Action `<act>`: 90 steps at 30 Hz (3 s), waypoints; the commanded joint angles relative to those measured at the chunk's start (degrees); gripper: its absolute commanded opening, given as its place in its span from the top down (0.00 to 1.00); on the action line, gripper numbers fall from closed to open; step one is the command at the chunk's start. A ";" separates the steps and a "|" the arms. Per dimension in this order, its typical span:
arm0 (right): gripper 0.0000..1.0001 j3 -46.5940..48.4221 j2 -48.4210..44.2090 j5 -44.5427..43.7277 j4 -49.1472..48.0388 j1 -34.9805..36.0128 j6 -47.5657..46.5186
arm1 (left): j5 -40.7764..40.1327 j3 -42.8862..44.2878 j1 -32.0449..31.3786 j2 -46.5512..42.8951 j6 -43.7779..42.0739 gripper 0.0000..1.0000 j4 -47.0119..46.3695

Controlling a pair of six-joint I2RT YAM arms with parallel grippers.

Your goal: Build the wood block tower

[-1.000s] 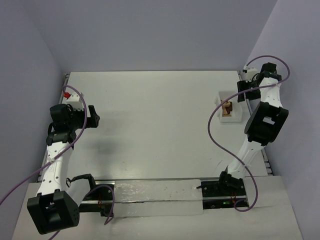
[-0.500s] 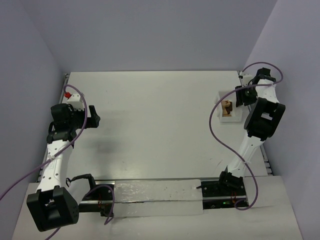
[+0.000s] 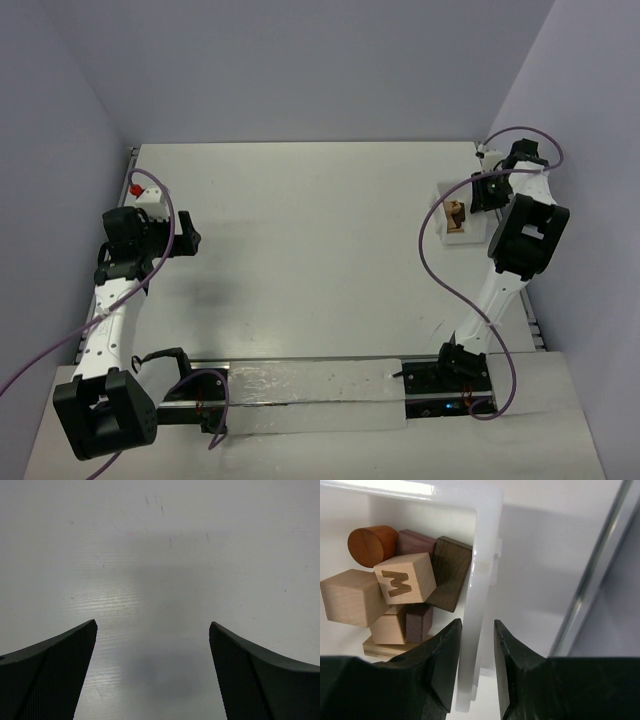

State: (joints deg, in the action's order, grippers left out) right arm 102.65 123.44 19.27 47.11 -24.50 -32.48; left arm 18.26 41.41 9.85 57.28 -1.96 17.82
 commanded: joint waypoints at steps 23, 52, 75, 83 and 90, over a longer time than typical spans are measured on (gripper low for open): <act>1.00 -5.33 -27.87 -12.04 -8.03 16.54 5.25 | -1.56 2.98 0.26 -0.15 1.42 0.01 -1.04; 1.00 -38.12 -27.95 -67.05 -53.86 68.83 -3.83 | -4.48 4.56 3.58 0.43 7.09 0.01 -0.42; 1.00 -48.29 -10.08 -79.11 -122.07 82.92 -56.70 | -3.67 4.32 4.63 -0.26 6.70 0.01 -0.16; 1.00 -49.04 -1.35 -75.87 -144.41 84.46 -76.15 | -2.97 4.38 5.27 -0.33 6.61 0.01 0.01; 1.00 -48.88 1.54 -75.14 -148.10 85.47 -78.30 | -2.64 4.29 5.47 -0.39 6.61 0.01 -0.07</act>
State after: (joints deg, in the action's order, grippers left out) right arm 53.41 123.42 -56.90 -72.37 60.10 -105.95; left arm 13.96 43.22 14.76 57.67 4.29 18.10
